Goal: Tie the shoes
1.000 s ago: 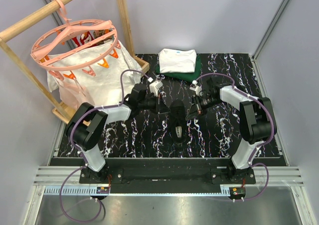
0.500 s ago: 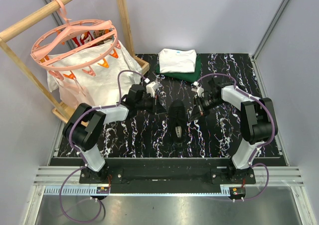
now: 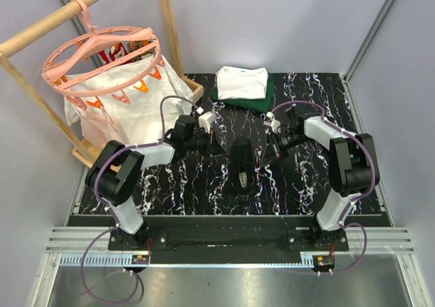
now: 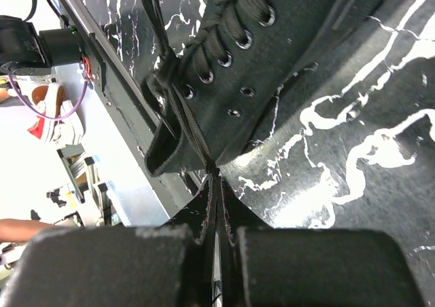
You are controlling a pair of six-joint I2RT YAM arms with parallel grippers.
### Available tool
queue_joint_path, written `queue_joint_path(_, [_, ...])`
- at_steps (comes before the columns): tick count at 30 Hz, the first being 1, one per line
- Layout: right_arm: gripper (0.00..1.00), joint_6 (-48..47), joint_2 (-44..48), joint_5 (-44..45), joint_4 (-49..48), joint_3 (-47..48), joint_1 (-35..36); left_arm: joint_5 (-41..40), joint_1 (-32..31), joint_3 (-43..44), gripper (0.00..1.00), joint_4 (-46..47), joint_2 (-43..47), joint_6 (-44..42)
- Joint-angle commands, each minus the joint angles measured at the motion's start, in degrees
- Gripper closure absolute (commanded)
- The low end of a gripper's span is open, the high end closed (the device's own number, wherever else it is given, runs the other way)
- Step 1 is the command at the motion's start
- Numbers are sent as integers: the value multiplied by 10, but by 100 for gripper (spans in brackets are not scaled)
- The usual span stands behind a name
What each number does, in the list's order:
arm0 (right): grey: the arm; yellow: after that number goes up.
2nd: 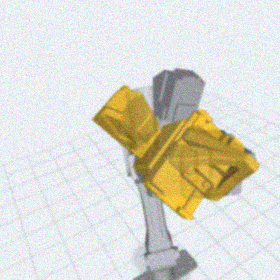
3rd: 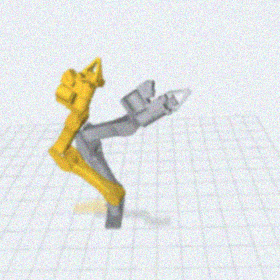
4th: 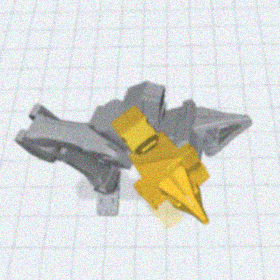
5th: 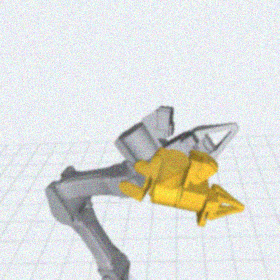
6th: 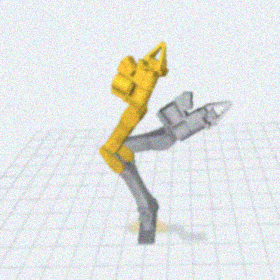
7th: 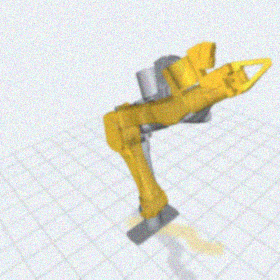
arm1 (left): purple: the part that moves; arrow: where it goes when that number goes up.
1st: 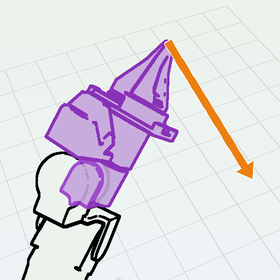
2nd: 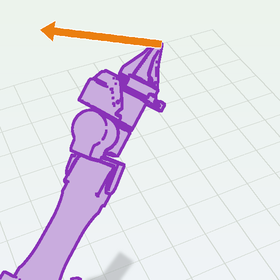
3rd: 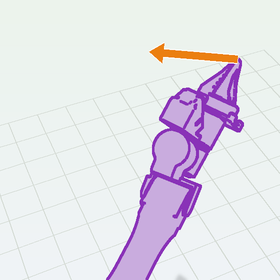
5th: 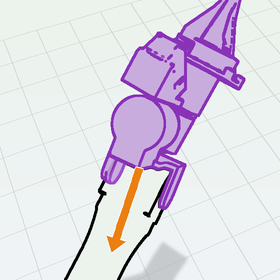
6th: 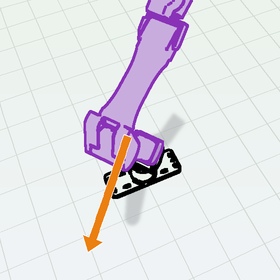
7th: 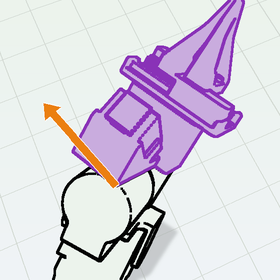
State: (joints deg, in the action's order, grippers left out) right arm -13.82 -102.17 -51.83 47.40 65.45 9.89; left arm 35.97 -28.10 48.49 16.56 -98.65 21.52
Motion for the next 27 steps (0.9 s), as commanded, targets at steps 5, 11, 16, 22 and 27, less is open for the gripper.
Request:
queue_joint_path(5, [100,-30,13,23,31,20,-13,-35,17,24,100,11,-23,-28])
queue_joint_path(11, [100,-32,7,18,31,22,-13,-37,17,35,100,3,-31,-36])
queue_joint_path(16, [100,-31,-6,-6,32,35,-12,8,17,34,93,28,-27,-36])
queue_joint_path(22, [100,-23,-30,-34,37,63,-10,67,23,11,50,53,42,-41])
queue_joint_path(27, [100,-29,-37,-42,43,68,-5,101,26,19,46,-19,70,-103])
